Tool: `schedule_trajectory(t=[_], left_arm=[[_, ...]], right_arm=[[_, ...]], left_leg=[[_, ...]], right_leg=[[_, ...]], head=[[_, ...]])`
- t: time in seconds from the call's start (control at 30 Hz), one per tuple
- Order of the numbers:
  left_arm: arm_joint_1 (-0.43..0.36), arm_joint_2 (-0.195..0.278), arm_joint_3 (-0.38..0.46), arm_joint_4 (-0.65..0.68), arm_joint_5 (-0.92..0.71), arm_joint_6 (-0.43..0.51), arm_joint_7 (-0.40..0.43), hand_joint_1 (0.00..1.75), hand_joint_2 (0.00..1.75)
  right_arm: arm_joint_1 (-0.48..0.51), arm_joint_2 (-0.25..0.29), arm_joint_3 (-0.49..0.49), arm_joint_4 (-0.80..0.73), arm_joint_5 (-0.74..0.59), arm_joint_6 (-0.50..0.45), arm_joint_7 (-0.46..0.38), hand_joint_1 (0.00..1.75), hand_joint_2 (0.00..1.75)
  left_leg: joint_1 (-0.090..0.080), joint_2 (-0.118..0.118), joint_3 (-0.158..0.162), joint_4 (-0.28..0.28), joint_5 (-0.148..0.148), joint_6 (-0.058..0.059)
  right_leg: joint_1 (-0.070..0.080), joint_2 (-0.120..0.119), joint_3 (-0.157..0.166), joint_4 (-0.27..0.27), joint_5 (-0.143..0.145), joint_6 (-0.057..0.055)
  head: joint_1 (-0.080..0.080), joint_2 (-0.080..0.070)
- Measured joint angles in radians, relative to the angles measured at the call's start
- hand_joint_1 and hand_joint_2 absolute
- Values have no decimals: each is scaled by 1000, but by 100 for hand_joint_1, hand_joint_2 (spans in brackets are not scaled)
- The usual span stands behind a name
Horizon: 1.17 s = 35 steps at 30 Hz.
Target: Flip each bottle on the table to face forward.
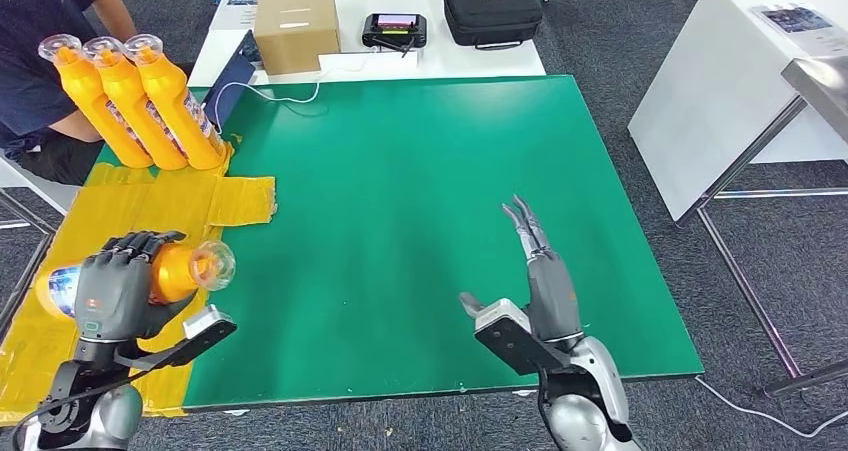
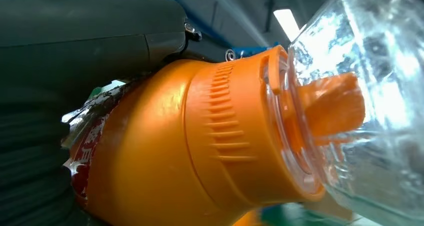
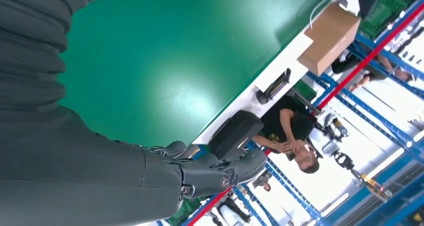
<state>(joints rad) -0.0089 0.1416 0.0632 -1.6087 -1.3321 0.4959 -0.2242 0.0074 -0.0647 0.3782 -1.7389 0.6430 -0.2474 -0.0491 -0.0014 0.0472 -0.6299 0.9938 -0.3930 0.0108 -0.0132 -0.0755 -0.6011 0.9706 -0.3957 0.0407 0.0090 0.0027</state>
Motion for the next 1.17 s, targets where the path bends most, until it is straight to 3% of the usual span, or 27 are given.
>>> schedule_trajectory(t=[0.1, 0.2, 0.4, 0.43, 0.53, 0.57, 0.93, 1.17], left_arm=[[7, 23, -44, 54, -154, 37, 77, 175, 175], [10, 45, -98, 115, -202, 32, 116, 175, 175], [-3, 100, -181, 255, -165, -32, 103, 175, 175], [-6, 108, -190, 276, -142, -40, 88, 132, 175], [-17, 126, -213, 318, -60, -62, 36, 1, 44], [-21, 129, -219, 324, -35, -71, 25, 0, 0], [-47, 132, -240, 359, 26, -108, 55, 0, 0], [-47, 132, -236, 357, 99, -112, 14, 0, 0]], right_arm=[[15, -4, -24, -17, -3, 19, -9, 0, 175], [17, -5, -30, -20, 9, 24, -8, 0, 175], [4, -5, -30, -20, 23, 24, 4, 0, 175], [0, -5, -30, -19, 25, 24, 5, 0, 175], [-8, -5, -29, -16, 33, 23, 7, 0, 175], [-9, -5, -29, -15, 35, 23, 8, 0, 175], [-12, -4, -24, -9, 48, 23, 21, 0, 175], [-12, -4, -20, -5, 48, 28, 25, 0, 175]], left_leg=[[0, 0, 0, 0, 0, 0], [0, 0, 0, 0, 0, 0], [0, 1, 0, 0, 0, 0], [0, 1, 0, 0, 0, 0], [0, 0, 0, 0, 0, 0], [0, 0, 0, 0, 0, 0], [0, 0, 0, 0, 0, 0], [0, 0, 0, 0, 0, 0]], right_leg=[[0, 0, 0, 0, 0, 0], [0, 0, 0, 0, 0, 0], [0, 0, 0, 0, 0, 0], [0, 0, 0, 0, 0, 0], [0, 0, 0, 0, 0, 0], [0, 0, 1, 0, 0, 0], [0, 0, 1, 0, 1, 0], [0, 0, 1, 0, 0, 0]], head=[[0, 0], [0, 0], [0, 0], [0, 0], [0, 0], [0, 0], [0, 0], [0, 0]])
